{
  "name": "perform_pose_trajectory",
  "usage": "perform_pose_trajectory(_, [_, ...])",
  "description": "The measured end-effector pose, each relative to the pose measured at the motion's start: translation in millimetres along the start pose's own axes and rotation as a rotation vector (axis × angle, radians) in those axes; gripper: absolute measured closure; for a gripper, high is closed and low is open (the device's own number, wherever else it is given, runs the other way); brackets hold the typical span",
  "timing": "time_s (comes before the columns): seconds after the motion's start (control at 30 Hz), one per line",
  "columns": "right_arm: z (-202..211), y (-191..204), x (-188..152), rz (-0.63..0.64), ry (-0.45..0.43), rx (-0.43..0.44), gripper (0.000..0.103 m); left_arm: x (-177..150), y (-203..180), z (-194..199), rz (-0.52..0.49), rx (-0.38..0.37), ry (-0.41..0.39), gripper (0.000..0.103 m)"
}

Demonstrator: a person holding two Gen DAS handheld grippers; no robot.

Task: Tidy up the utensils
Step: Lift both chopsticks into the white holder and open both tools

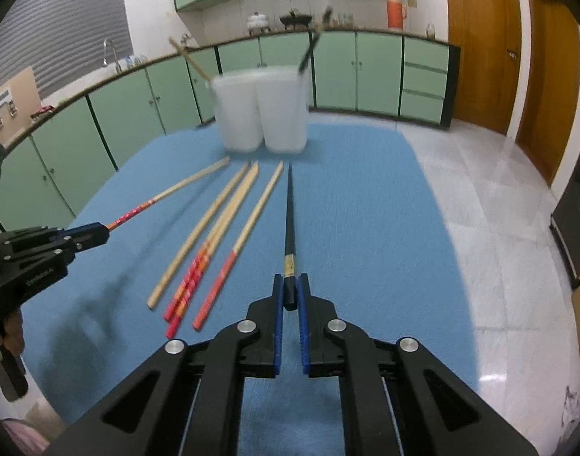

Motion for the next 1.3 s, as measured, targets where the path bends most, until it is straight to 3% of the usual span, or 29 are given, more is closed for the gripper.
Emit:
perform_pose_trajectory(0.43, [75.5,-16.1,98.3,-0.005,-0.227,0.083,0.097,84.3,6.1,74.7,0.012,-0.03,-0.234,0.098])
perform_pose_trajectory(0.73, [83.5,-7.1,151.6,0.045,-0.268,0.163,0.097,130.8,-0.1,84.8,0.009,-0.082,-0.3,0.098])
perform_pose_trajectory(0.9, [94.8,0.8,186.7,0.077,-0.321,0.205,0.097,160.8,-0.7,98.6,0.003,-0.097,-0.374,0.098])
perform_pose_trajectory(1.17, [104.4,7.0,281.5,0.097,-0.464,0.201,0.097,232.7,-6.2,120.1,0.006,-0.097,-0.541,0.098])
perform_pose_trajectory(1.3, [91.9,9.4,327.0,0.084,-0.511,0.189,0.097,272.9,-7.8,108.6,0.013,-0.078,-0.596,0.098])
Point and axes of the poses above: each gripper's, at about its wrist camera, not at the fingertips, and z roughly against the way its jaws point, y to its left, x to its top, the point moved 6 cm from there along -z, roughly the way its jaws point
